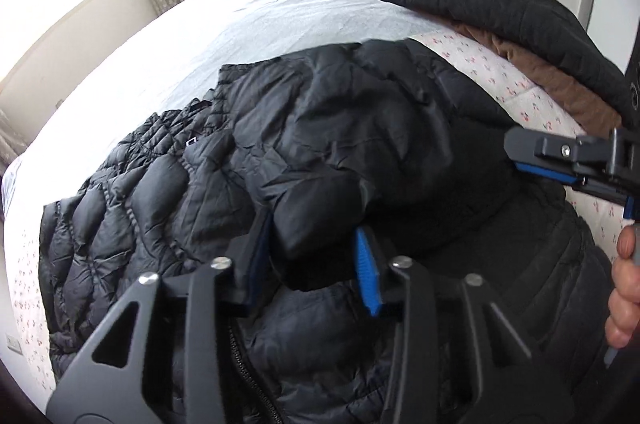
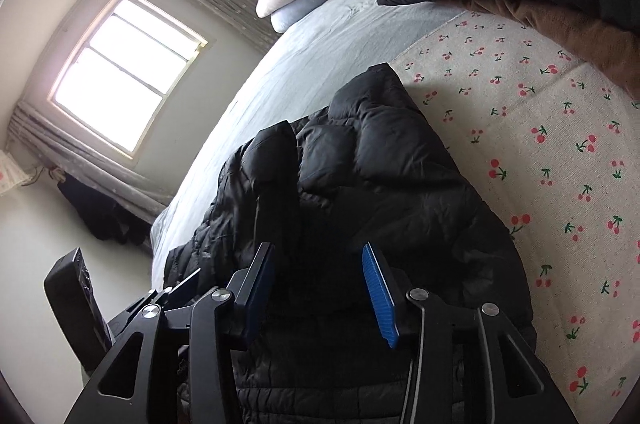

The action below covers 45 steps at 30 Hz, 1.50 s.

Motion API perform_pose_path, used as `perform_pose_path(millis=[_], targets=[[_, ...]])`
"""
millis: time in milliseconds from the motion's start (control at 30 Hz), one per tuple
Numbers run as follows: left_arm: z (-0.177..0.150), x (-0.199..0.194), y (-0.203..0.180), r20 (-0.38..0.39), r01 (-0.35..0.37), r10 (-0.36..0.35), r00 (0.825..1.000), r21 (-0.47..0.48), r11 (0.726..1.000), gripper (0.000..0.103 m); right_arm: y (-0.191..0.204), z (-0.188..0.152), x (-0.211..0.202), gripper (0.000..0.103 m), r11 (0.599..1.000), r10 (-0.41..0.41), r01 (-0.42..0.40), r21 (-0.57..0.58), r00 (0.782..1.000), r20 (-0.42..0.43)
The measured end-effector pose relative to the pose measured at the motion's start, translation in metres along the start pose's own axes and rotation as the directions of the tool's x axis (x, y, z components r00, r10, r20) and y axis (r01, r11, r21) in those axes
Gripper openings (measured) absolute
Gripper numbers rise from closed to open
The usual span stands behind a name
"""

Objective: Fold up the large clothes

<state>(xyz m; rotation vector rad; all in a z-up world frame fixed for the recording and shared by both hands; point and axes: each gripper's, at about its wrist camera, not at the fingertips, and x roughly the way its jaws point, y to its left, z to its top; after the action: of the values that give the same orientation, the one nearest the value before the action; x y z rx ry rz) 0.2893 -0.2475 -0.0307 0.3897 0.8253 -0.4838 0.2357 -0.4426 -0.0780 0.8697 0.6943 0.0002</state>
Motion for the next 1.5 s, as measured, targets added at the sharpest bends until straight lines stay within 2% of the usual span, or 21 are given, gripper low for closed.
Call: perform_pose_path(millis=[67,133,233,333,400,500,633,667,733,767,833,900,967,1000,1033,1133,1200,1267,1333,1467,1500], targets=[[-0.002,-0.007,0.028,0.026,0.027,-0.023,0.999,-0.143,0.989,0.036,-0.001,0.000,-0.001,0.045,1.000,-0.023,0.023,-0.005,1.000,-0.004],[-0.013,-0.014,0.065,0.039,0.041,-0.031,0.999,-0.281,0.959,0.036,-0.003,0.000,-0.002,0.045,0.999,-0.037,0.037,-0.007,0.999,-0.007],[-0.040,-0.017,0.113,-0.006,0.029,-0.034,0.999,-0.392,0.920,0.036,-0.004,-0.002,-0.002,0.045,0.999,-0.042,0.042,0.004,0.999,-0.017],[-0.066,-0.023,0.148,-0.043,0.044,-0.069,0.997,-0.432,0.901,0.047,-0.002,-0.003,-0.002,0.046,0.999,-0.042,0.043,0.003,0.999,-0.027],[-0.075,-0.031,0.161,-0.022,0.048,-0.064,0.998,-0.433,0.900,0.061,0.001,-0.003,-0.001,0.046,0.999,-0.047,0.047,0.002,0.998,-0.032],[-0.073,-0.034,0.173,0.016,0.082,-0.083,0.996,-0.447,0.891,0.074,0.005,-0.004,0.000,0.047,0.998,-0.063,0.063,-0.006,0.997,-0.043],[-0.051,-0.006,0.170,0.001,0.123,-0.139,0.990,-0.478,0.870,0.075,0.008,-0.003,-0.006,0.047,0.996,-0.091,0.090,-0.013,0.995,-0.036],[-0.046,0.002,0.167,-0.002,0.128,-0.147,0.989,-0.483,0.866,0.074,0.009,-0.002,-0.009,0.047,0.996,-0.094,0.094,-0.014,0.995,-0.028],[-0.036,0.011,0.161,0.003,0.123,-0.139,0.990,-0.485,0.866,0.044,0.009,-0.001,-0.015,0.048,0.994,-0.104,0.104,-0.019,0.994,-0.015],[-0.033,0.012,0.158,0.007,0.116,-0.128,0.992,-0.482,0.868,0.016,0.009,0.000,-0.018,0.048,0.994,-0.111,0.111,-0.021,0.994,-0.010],[-0.032,0.002,0.159,0.071,0.111,-0.088,0.994,-0.511,0.852,0.013,0.008,0.001,-0.023,0.048,0.992,-0.126,0.126,-0.020,0.992,0.002],[-0.039,-0.009,0.165,0.096,0.053,-0.001,0.995,-0.533,0.844,0.013,0.005,0.002,-0.026,0.048,0.989,-0.144,0.145,-0.015,0.989,0.013],[-0.046,-0.003,0.165,0.033,-0.063,0.094,0.995,-0.518,0.853,0.020,0.001,0.002,-0.028,0.049,0.986,-0.166,0.166,-0.005,0.986,0.022],[-0.049,0.004,0.164,-0.031,-0.116,0.116,0.993,-0.496,0.861,0.032,0.000,0.002,-0.029,0.049,0.983,-0.183,0.183,0.000,0.983,0.016],[-0.052,0.005,0.164,-0.076,-0.140,0.118,0.990,-0.478,0.867,0.034,0.001,0.001,-0.030,0.049,0.980,-0.201,0.201,-0.002,0.980,0.004],[-0.059,-0.023,0.156,-0.002,-0.070,0.077,0.997,-0.426,0.902,0.045,0.016,-0.005,-0.037,0.049,0.976,-0.206,0.204,-0.081,0.978,-0.018],[-0.067,-0.043,0.141,0.043,-0.018,0.035,0.998,-0.349,0.937,0.075,0.030,-0.013,-0.039,0.054,0.967,-0.215,0.205,-0.152,0.976,-0.048],[-0.080,-0.060,0.125,0.057,0.011,0.004,0.998,-0.267,0.964,0.077,0.040,-0.028,-0.039,0.057,0.961,-0.210,0.187,-0.202,0.973,-0.099],[-0.095,-0.073,0.113,0.020,0.024,-0.021,1.000,-0.198,0.980,0.077,0.046,-0.048,-0.045,0.057,0.953,-0.214,0.171,-0.251,0.964,-0.156],[-0.133,-0.114,0.105,-0.007,0.029,-0.030,1.000,-0.133,0.991,0.079,0.053,-0.089,-0.082,0.058,0.918,-0.245,0.171,-0.358,0.954,-0.171],[-0.142,-0.126,0.107,-0.010,0.026,-0.028,1.000,-0.128,0.991,0.083,0.053,-0.098,-0.094,0.060,0.910,-0.251,0.173,-0.378,0.953,-0.169]])
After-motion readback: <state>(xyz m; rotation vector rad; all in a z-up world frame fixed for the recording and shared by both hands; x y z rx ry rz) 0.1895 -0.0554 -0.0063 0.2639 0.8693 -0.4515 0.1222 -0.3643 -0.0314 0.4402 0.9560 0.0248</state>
